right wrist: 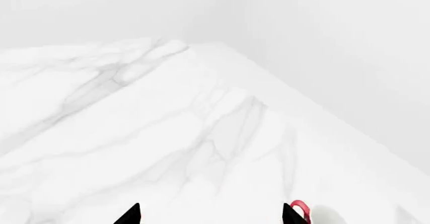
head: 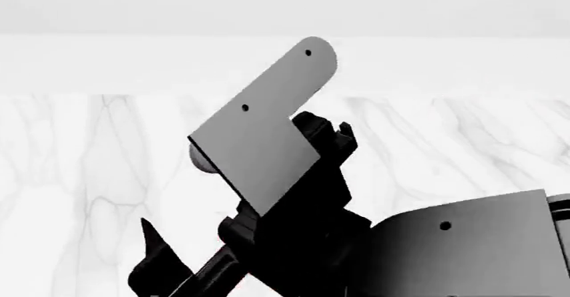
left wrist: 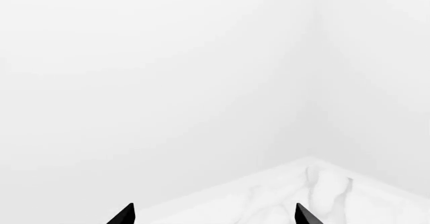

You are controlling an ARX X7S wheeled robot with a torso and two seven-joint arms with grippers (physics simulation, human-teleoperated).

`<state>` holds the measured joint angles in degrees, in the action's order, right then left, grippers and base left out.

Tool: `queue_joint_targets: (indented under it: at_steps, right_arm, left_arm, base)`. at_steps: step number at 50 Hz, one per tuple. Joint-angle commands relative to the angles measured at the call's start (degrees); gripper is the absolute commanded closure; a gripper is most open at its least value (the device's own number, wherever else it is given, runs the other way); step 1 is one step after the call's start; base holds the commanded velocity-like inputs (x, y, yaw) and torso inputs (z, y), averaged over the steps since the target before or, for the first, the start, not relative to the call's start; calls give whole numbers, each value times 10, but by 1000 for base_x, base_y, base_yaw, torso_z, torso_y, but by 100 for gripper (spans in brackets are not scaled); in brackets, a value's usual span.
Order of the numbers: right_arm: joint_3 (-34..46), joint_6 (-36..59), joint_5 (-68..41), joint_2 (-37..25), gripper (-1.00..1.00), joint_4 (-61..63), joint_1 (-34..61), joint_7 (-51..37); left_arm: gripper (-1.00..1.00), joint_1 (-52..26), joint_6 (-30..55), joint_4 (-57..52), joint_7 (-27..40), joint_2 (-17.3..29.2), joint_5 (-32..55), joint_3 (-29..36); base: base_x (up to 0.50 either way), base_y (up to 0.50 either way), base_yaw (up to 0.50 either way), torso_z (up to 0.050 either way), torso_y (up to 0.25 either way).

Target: Pick up the book and place it in the right compartment of the caddy.

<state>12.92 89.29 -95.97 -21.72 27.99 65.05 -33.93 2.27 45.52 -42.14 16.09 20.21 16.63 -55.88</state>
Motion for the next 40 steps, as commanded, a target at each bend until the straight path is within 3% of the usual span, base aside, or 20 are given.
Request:
queue_joint_targets:
  at_steps: [1, 7, 29, 40]
  right_arm:
    - [51, -20, -169, -25, -100, 61, -8, 35]
    - [76, -20, -190, -38, -100, 86, -16, 51]
    - [86, -18, -103, -59, -100, 111, -49, 129]
    - [118, -16, -28, -27, -100, 122, -68, 201]
  left_arm:
    - [-100, 2, -7, 4, -12, -12, -10, -17]
    - [-100, 3, -8, 4, -11, -13, -10, -16]
    - [-100, 6, -13, 7, -10, -15, -11, -13]
    - [-100, 4, -12, 7, -10, -13, -10, -12]
  base:
    - [0, 0, 0, 0, 0]
    - [0, 0, 0, 0, 0]
    - [0, 0, 0, 0, 0]
    - [0, 0, 0, 0, 0]
